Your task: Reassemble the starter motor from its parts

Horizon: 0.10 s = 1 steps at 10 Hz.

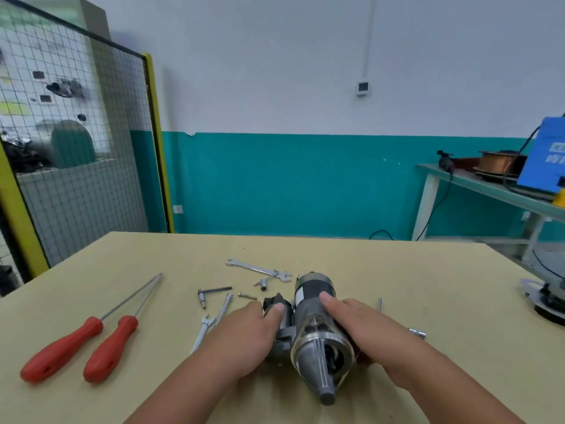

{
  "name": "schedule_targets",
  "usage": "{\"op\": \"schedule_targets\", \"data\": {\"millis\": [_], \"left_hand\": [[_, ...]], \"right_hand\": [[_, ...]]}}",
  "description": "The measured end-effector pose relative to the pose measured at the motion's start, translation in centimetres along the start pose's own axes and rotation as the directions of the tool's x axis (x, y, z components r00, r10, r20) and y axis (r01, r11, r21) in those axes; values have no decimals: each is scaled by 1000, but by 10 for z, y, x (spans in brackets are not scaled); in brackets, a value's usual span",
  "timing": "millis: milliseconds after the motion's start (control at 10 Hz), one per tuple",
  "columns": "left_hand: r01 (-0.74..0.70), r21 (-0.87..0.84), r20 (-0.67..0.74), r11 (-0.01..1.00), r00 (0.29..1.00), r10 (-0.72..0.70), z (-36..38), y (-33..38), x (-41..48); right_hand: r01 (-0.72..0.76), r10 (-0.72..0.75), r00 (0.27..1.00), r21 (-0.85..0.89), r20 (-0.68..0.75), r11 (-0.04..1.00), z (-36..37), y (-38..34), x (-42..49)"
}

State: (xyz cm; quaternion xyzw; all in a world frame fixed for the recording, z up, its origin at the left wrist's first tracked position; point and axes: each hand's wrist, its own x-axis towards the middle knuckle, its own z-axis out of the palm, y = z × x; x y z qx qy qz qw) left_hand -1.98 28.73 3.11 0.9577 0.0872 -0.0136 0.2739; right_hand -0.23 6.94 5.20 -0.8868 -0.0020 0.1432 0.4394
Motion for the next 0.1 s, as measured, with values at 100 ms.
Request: {"op": "schedule_targets", "data": {"millis": [100], "left_hand": [[-46,85,-115,995,992,55,-11,9,-11]], "right_hand": [[107,-111,992,-65,-67,992,-18,-10,-20]]}}
